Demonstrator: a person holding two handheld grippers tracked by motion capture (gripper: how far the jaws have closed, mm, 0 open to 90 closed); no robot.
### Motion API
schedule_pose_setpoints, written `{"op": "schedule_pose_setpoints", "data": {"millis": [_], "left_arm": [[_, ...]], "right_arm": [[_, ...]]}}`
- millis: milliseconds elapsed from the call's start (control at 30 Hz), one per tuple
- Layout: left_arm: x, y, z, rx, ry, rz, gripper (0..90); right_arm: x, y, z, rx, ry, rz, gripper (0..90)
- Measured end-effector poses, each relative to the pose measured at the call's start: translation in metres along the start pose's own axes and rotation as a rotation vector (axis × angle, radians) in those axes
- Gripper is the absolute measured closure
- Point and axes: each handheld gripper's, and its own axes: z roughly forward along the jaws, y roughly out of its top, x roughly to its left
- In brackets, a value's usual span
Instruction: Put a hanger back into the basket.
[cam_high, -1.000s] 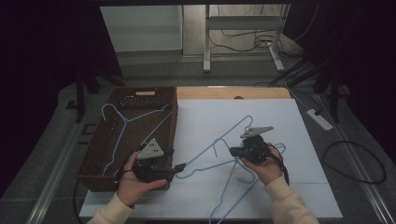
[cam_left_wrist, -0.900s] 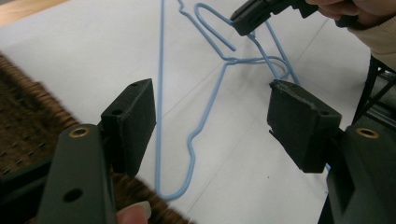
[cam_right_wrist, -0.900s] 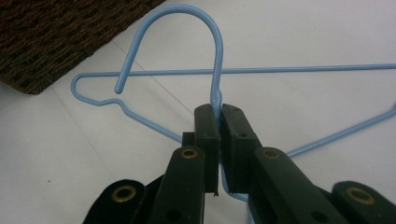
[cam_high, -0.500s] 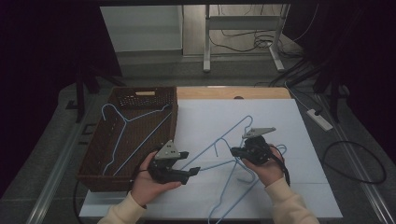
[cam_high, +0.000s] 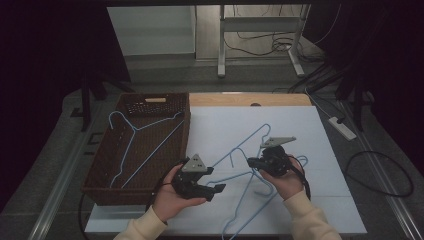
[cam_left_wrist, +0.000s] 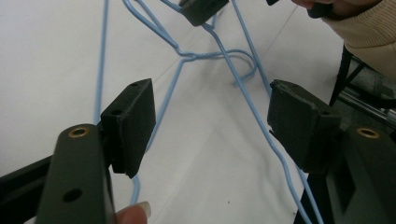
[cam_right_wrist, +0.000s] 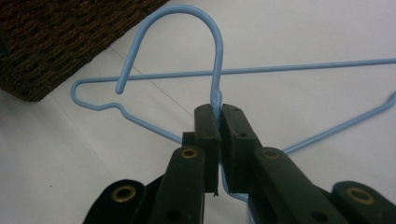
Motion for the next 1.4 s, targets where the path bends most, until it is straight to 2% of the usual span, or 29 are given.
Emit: {"op": "schedule_pose_setpoints", "data": {"millis": [200, 533, 633, 767, 933, 1067, 1133, 1233, 1400], "left_arm": [[-0.006, 0.0, 0.017, 0.033, -0.025, -0.011, 32.9], [-0.021, 0.002, 0.049, 0.095, -0.049, 0.013, 33.2], [-0.022, 0.002, 0.06, 0.111, -0.055, 0.003, 33.9], [-0.023, 0.001, 0.076, 0.131, -0.083, -0.017, 36.8], [-0.026, -0.002, 0.091, 0.163, -0.102, -0.019, 47.6], [-0.024, -0.003, 0.094, 0.161, -0.128, -0.033, 64.5], [-0.023, -0.003, 0.095, 0.16, -0.146, -0.043, 69.3], [-0.02, -0.003, 0.096, 0.16, -0.148, -0.061, 76.4], [-0.017, -0.004, 0.095, 0.152, -0.164, -0.092, 79.3]], "right_arm": [[0.0, 0.0, 0.0, -0.006, -0.002, 0.002, 86.2], [0.0, -0.001, -0.002, -0.02, -0.002, 0.012, 86.2], [0.0, -0.002, -0.002, -0.024, -0.004, 0.016, 86.2], [0.0, -0.002, -0.003, -0.026, -0.007, 0.019, 86.1], [-0.001, -0.003, -0.004, -0.033, -0.01, 0.024, 86.1], [-0.001, -0.003, -0.005, -0.036, -0.009, 0.029, 86.1], [-0.001, -0.003, -0.005, -0.038, -0.009, 0.032, 86.1], [-0.002, -0.003, -0.006, -0.043, -0.014, 0.034, 86.1], [-0.003, -0.005, -0.007, -0.053, -0.01, 0.043, 85.9]]}}
